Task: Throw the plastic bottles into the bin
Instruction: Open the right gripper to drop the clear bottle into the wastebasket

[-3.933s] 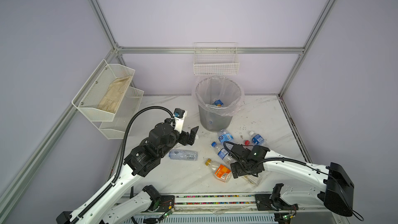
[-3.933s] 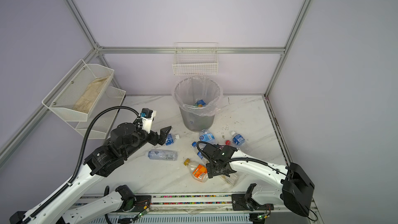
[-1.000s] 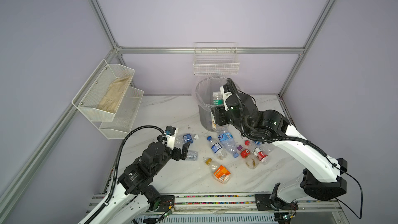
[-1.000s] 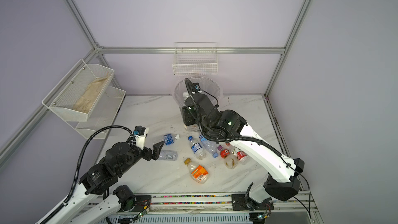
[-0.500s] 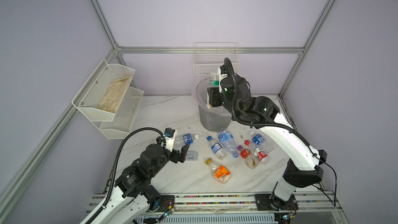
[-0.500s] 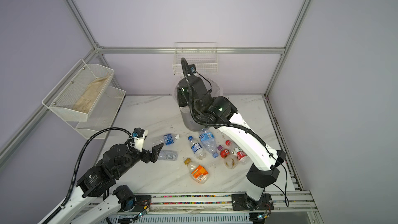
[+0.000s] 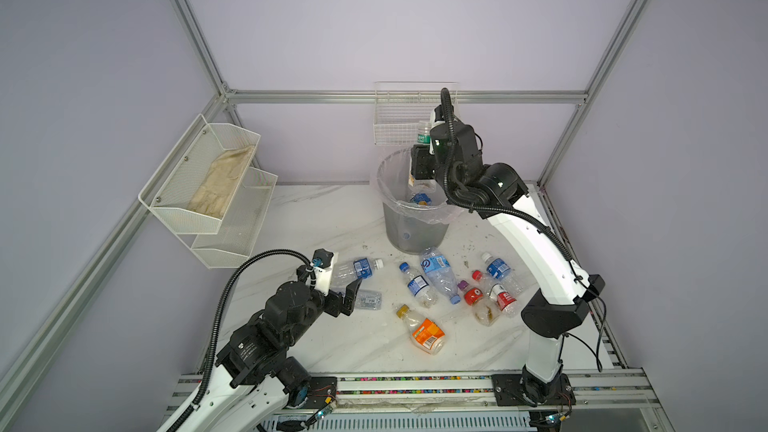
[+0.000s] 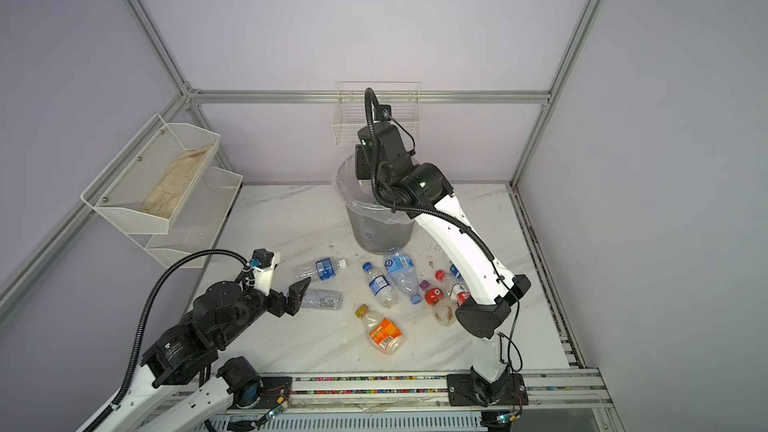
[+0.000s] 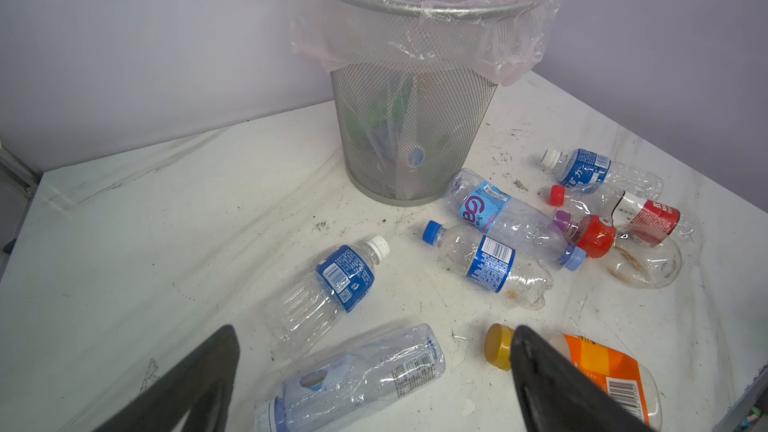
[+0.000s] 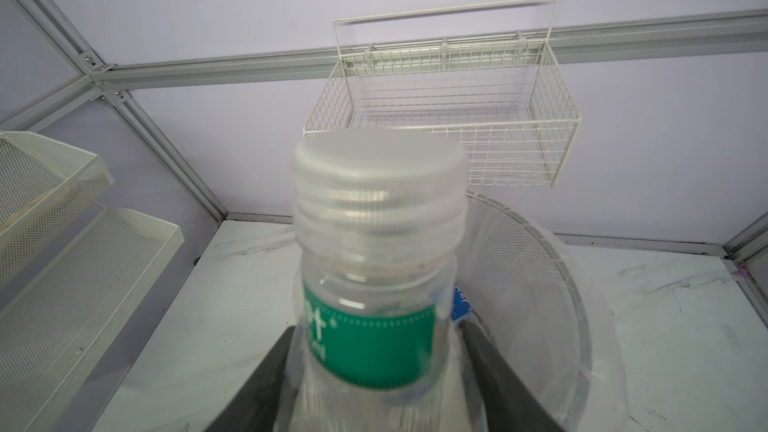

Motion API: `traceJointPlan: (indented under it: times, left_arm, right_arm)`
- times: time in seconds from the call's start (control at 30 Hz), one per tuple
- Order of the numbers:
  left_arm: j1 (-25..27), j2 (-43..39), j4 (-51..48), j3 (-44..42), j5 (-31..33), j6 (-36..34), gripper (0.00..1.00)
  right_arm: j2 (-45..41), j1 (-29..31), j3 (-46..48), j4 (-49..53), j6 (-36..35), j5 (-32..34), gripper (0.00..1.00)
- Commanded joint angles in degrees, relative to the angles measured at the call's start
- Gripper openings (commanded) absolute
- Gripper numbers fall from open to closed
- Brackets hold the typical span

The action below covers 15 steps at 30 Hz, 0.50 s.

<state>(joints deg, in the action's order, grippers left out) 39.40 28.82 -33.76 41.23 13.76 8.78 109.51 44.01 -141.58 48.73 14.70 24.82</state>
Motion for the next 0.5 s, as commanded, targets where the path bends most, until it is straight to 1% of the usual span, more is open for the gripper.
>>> traceJointPlan:
  times: [0.0,0.07,0.13,0.17,0.23,0.27,0.33,0.4,0.47]
  left_arm:
    - [-0.1,0.0,0.6,-2.1,0.6,-0.9,1.0]
    - [-0.1,0.0,0.5,-2.1,0.6,-1.0,1.0]
    - [-0.1,0.0,0.5,-2.2,0.7,-1.0,1.0]
    - [-0.1,0.1,0.5,-2.2,0.7,-0.9,1.0]
    - [-0.1,0.1,0.4,-2.2,0.6,-0.8,1.0]
    - [-0.1,0.1,0.4,-2.2,0.5,-0.8,1.0]
    - [-0.1,0.1,0.4,-2.2,0.5,-0.7,1.0]
    - [-0.1,0.3,0.4,-2.1,0.5,-0.7,1.0]
    - [-0.1,0.5,0.4,-2.1,0.4,-0.8,1.0]
  right_arm:
    - [2.6,-2.9,-1.9,0.8,-0.3,-3.1,0.2]
    - [4.5,-4.7,-1.9,1.1,0.0,-4.2,0.2]
    - [7.1,-7.1,-3.1,2.6,1.1,-7.1,0.25]
    - [8.8,-8.1,-4.4,4.3,1.6,-8.7,0.35]
    - [11.3,-8.6,-8.5,8.0,1.7,-8.9,0.83]
    - [11.9,-8.5,-10.7,10.3,1.6,-8.4,0.97]
    - [9.9,-7.9,-9.6,9.2,1.3,-9.1,0.98]
    - [4.8,-7.2,-4.1,4.1,0.6,-7.2,0.98]
    - [0.6,-7.2,0.3,1.1,0.3,-6.0,0.98]
